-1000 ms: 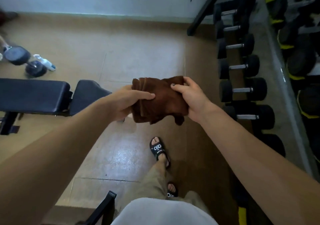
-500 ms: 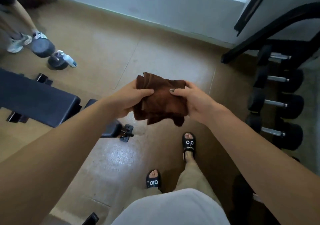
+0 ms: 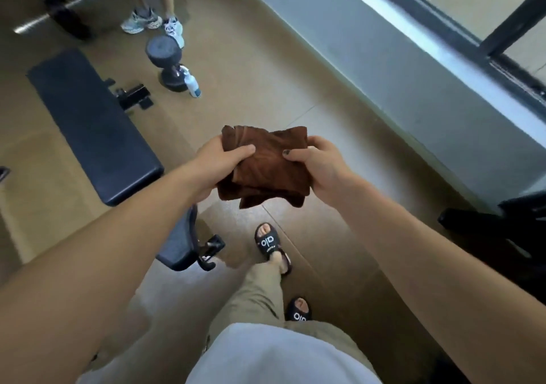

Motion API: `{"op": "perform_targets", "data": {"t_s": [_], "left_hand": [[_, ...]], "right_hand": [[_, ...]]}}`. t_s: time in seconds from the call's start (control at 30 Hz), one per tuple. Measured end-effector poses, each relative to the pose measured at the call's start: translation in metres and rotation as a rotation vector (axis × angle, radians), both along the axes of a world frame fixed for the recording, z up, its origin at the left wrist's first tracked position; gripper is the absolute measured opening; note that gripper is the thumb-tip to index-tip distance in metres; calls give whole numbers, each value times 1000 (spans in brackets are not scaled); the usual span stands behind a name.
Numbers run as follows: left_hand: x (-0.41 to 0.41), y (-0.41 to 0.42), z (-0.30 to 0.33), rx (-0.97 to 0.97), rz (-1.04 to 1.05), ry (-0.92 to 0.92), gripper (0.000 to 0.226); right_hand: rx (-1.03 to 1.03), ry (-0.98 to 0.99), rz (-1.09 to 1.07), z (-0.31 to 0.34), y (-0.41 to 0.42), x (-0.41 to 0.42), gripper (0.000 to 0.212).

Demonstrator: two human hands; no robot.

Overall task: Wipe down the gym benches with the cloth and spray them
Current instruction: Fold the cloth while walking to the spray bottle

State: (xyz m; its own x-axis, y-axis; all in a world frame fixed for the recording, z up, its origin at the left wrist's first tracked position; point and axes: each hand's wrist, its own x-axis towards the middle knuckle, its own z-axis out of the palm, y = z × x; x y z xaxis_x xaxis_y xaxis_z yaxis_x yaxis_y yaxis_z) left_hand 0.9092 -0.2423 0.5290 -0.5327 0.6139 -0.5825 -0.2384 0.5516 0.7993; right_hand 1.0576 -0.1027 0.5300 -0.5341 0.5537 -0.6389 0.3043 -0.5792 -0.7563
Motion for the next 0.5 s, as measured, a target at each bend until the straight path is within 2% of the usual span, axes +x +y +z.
{"op": "perform_targets", "data": {"t_s": [0.2, 0.5], "left_hand": [[-107, 77, -17, 35, 42, -146, 47], [-276, 152, -34, -7, 236, -78, 57]], "right_hand": [[195, -34, 180, -27, 91, -124, 19], [372, -47, 436, -52, 176, -312, 18]]}}
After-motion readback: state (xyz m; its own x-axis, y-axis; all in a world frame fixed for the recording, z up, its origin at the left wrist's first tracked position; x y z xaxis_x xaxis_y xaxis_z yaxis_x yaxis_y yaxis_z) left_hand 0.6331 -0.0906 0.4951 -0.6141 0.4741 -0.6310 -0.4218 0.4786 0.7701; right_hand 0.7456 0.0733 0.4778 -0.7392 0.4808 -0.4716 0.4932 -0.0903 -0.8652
